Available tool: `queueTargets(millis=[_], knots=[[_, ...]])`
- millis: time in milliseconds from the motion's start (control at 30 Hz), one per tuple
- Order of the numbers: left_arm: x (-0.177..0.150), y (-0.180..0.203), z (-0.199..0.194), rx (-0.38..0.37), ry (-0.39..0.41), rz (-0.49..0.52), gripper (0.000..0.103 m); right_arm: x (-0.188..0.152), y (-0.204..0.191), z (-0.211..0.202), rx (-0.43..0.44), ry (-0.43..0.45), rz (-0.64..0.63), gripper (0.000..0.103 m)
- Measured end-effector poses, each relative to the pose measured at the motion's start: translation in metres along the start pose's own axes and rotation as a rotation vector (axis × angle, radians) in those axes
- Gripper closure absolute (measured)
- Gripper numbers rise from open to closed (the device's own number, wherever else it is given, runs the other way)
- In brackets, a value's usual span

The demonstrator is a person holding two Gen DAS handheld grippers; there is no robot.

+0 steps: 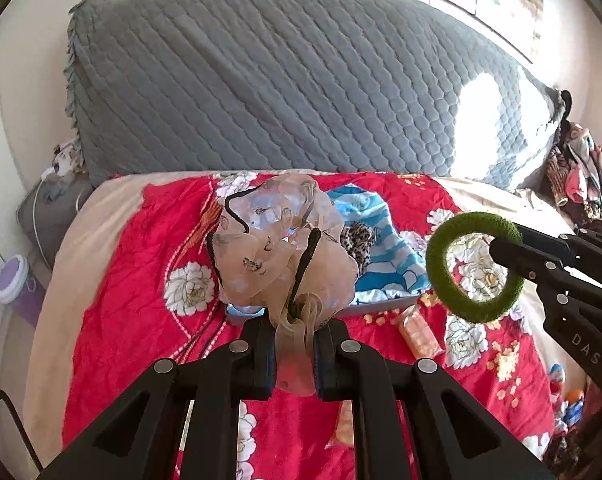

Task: Organize objects
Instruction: 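Lift the sheer scrunchie with the left tool while the right tool lifts the green hair tie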

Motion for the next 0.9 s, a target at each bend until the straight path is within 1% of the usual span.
queueTargets(millis=[200,300,467,733,900], knots=[[0.014,0.015,-0.003,-0.014,0.027,0.010,0.090,0.008,0.005,-0.003,0.006,0.032,0.039,0.086],[0.014,0.020,-0.001,-0.028,0.034,0.009,0.090,0.011,0.007,-0.005,-0.010,0.055,0.037,0.086],[0.010,0.028,0.006,-0.022,0.043,0.036,0.090,0.011,0.010,-0.001,0.003,0.071,0.074,0.086],[0.006,0.038,0.027,-0.025,0.021,0.045,0.090,0.009,0.015,0.010,0.021,0.067,0.104,0.086],[0.010,0.037,0.040,-0.035,0.005,0.028,0.090,0.007,0.021,0.019,0.007,0.065,0.106,0.086]])
Point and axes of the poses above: each gripper's, at about its wrist camera, not at the fingertips, and z roughly the way its jaws point, y to its right, x to its top, the point moved 10 cm from there along z, roughly the way its jaws point, and after that the axes turned 10 degrees about -z, right-handed, at the moved point
